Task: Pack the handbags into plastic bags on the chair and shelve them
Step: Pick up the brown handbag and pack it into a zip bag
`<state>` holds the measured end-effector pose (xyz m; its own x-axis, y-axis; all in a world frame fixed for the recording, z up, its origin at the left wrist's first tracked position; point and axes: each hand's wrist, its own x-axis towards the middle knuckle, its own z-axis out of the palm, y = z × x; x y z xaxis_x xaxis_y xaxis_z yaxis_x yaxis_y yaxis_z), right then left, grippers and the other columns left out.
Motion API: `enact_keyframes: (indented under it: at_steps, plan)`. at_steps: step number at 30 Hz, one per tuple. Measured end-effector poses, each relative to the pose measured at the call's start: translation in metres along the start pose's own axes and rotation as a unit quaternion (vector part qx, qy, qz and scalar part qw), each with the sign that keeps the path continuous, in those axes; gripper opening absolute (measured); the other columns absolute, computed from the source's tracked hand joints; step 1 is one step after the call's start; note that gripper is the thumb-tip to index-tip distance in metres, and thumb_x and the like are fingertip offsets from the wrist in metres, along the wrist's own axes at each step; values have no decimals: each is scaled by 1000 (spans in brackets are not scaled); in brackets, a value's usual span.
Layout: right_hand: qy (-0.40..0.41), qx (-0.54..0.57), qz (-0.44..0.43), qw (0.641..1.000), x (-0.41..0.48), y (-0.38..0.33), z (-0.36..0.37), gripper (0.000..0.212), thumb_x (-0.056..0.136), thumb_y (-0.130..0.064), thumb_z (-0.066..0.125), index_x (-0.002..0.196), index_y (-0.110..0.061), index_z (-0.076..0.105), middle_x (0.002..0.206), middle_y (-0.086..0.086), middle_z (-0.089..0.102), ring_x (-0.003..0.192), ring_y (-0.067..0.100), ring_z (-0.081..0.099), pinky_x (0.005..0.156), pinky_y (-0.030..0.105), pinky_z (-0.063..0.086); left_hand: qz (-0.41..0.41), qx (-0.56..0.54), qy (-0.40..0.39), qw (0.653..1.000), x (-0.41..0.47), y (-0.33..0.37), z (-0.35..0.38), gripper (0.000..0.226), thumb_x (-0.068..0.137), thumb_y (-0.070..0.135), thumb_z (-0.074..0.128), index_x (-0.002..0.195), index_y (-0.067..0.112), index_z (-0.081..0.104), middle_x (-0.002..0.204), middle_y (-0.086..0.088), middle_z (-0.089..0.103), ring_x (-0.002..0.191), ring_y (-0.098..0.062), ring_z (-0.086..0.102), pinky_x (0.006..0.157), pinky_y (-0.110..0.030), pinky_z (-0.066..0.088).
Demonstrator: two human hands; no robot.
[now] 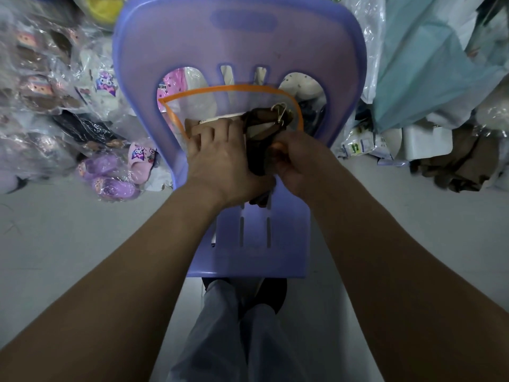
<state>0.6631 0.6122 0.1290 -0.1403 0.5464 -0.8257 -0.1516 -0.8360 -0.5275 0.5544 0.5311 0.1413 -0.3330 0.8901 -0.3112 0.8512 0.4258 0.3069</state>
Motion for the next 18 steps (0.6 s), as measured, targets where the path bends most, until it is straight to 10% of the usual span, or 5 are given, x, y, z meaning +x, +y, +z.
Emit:
enact_keyframes:
  at_steps: [5,9,13,18]
  plan:
    - [-53,21,41,998,-6,-10,2,23,94,12,41,82,-4,53,71,8,46,59,12,43,40,16,40,-51,23,116,992,-7,7,20,88,62,43,79,141,22,47,131,-16,45,120,-44,43,97,-52,40]
    - [-7,12,-28,999,3,5,-3,29,90,8,60,116,-3,58,106,17,68,89,28,69,63,29,60,-66,4,101,993,1,5,2,59,77,24,70,132,35,53,149,-16,27,127,-49,31,98,-53,40]
    - [112,-188,-165,962,-1,27,-11,62,70,-6,79,122,-25,49,123,10,57,106,28,62,89,38,57,-52,47,-32,997,16,5,-28,50,83,35,53,133,30,52,143,-21,31,135,-45,25,106,-46,29]
    - [97,-465,-311,824,-6,32,-33,69,74,-14,81,136,-16,49,127,18,53,102,27,55,82,22,43,-78,28,-243,967,40,9,-73,46,93,17,58,139,20,51,133,-15,54,111,-35,55,90,-39,47]
